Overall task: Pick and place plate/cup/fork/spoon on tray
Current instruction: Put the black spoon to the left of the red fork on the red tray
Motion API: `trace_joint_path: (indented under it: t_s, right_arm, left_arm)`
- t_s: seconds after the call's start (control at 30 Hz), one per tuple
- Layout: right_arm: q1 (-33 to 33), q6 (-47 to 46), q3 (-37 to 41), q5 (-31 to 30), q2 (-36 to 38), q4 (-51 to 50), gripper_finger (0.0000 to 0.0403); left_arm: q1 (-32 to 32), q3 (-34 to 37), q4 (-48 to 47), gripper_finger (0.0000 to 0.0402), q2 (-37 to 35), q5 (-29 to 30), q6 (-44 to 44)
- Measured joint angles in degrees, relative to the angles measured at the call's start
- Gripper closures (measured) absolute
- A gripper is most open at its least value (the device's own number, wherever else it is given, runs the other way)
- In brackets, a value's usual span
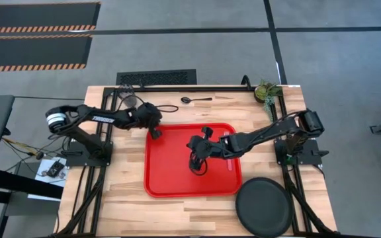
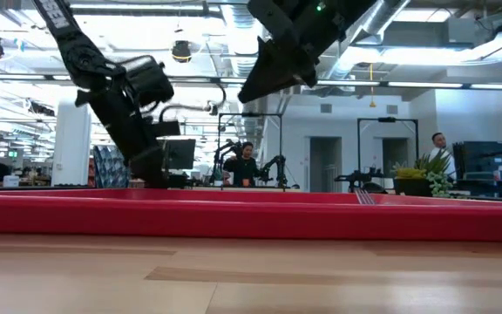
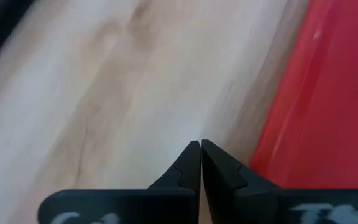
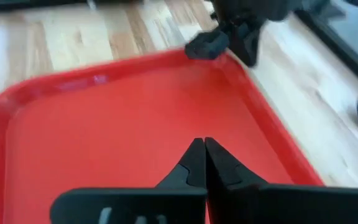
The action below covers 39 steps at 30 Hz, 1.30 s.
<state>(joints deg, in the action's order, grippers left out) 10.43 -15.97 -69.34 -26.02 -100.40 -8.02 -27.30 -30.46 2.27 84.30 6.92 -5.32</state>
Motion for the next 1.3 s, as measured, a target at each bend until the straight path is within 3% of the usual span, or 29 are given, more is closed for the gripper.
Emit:
trace_joint_path:
  t_s: [0.17, 0.3, 0.43, 0.53, 0.6, 0.73, 1.03, 1.17, 1.3]
  right_arm:
    - [-2.4, 7.8, 6.6, 5.9, 0.0, 17.9, 0.0398]
    - [-5.4, 10.2, 12.7, 13.4, 0.0, 33.9, 0.0398]
    - [-9.2, 10.4, 17.8, 21.4, 0.0, 47.4, 0.0398]
    - [-12.6, 9.0, 18.9, 26.2, 0.0, 50.6, 0.0397]
    - [-15.2, 5.8, 18.6, 26.4, 0.0, 47.7, 0.0396]
    - [-20.6, 4.5, 15.1, 27.7, 0.0, 32.5, 0.0391]
    - [-30.1, 14.8, 5.4, 28.4, -0.3, 1.1, 0.0381]
    - [-36.5, 20.4, -1.2, 28.5, -3.7, -12.4, 0.0377]
    - [-41.8, 27.7, -11.1, 30.2, -8.8, -20.4, 0.0347]
  left_arm:
    - [0.4, 2.9, 1.3, 0.04, -9.2, -7.0, 1.8]
    - [2.0, 9.9, 9.2, 0.04, -18.9, -12.9, 5.7]
    - [5.3, 16.7, 16.3, 0.04, -28.2, -14.7, 9.7]
    - [7.6, 21.0, 20.9, 0.04, -33.8, -14.7, 10.4]
    - [8.5, 23.4, 23.5, 0.04, -37.1, -14.7, 11.1]
    - [9.0, 26.9, 27.9, 0.04, -41.8, -15.9, 12.3]
    - [9.0, 29.7, 28.6, 0.04, -45.1, -16.2, 11.1]
    - [9.0, 29.7, 29.1, 0.04, -45.0, -15.7, 10.9]
    - [8.7, 29.7, 29.4, 0.04, -44.9, -15.2, 9.2]
